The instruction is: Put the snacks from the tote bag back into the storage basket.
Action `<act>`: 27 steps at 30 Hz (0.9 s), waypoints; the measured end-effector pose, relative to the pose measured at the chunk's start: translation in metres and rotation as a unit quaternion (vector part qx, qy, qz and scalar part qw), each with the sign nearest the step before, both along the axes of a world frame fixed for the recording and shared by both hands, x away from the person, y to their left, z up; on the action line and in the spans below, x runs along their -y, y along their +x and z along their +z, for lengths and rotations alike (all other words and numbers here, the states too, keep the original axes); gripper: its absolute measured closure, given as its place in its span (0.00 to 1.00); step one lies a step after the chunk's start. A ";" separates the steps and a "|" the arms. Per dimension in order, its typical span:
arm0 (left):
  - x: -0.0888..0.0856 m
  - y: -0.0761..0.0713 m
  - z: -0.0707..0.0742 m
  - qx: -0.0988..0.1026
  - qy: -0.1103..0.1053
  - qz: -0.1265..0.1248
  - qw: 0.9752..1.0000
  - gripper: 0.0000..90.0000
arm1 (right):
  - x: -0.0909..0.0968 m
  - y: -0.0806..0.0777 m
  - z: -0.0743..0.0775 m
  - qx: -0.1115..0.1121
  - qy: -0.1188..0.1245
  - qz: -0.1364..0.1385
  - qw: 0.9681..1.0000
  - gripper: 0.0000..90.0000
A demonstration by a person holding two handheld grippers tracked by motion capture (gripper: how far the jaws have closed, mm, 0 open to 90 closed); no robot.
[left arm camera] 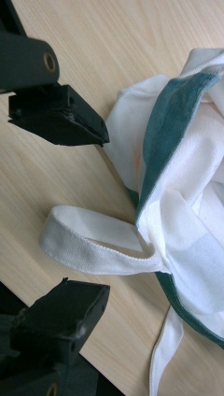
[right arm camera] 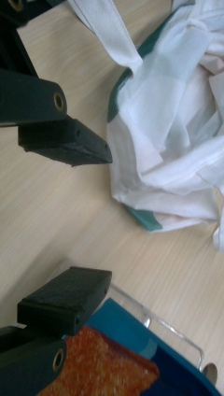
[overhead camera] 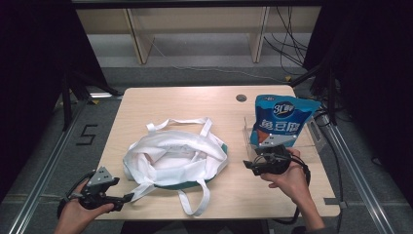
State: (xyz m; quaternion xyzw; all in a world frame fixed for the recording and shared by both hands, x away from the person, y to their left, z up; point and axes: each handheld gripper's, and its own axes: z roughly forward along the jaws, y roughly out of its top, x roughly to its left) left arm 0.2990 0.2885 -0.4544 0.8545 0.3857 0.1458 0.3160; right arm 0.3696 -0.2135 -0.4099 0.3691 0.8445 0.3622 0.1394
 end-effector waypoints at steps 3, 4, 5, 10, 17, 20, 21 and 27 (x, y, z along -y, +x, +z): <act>0.001 0.001 0.000 -0.002 -0.001 -0.001 1.000 0.24 | -0.005 -0.003 -0.005 -0.003 0.001 0.008 1.000 0.41; 0.001 0.001 0.000 -0.002 -0.002 -0.001 1.000 0.24 | -0.007 -0.004 -0.008 0.001 0.007 0.012 1.000 0.41; 0.001 0.001 0.000 -0.002 -0.002 0.000 1.000 0.24 | -0.008 -0.006 -0.010 -0.005 0.010 0.010 1.000 0.41; 0.001 0.001 0.000 -0.001 -0.004 0.001 1.000 0.24 | -0.013 -0.013 -0.018 -0.002 0.016 0.023 1.000 0.39; 0.001 0.001 0.000 -0.002 -0.003 0.000 1.000 0.24 | -0.015 -0.024 -0.025 -0.009 0.015 0.030 0.999 0.36; 0.002 0.001 0.000 0.000 -0.004 0.002 1.000 0.24 | -0.015 -0.028 -0.030 -0.017 0.024 0.025 0.999 0.36; 0.002 0.001 0.000 0.000 -0.004 0.001 1.000 0.24 | -0.013 -0.029 -0.032 -0.020 0.014 0.033 0.999 0.35; 0.002 0.001 0.000 0.005 0.003 -0.004 1.000 0.24 | -0.010 -0.036 -0.040 -0.034 0.031 0.014 0.999 0.32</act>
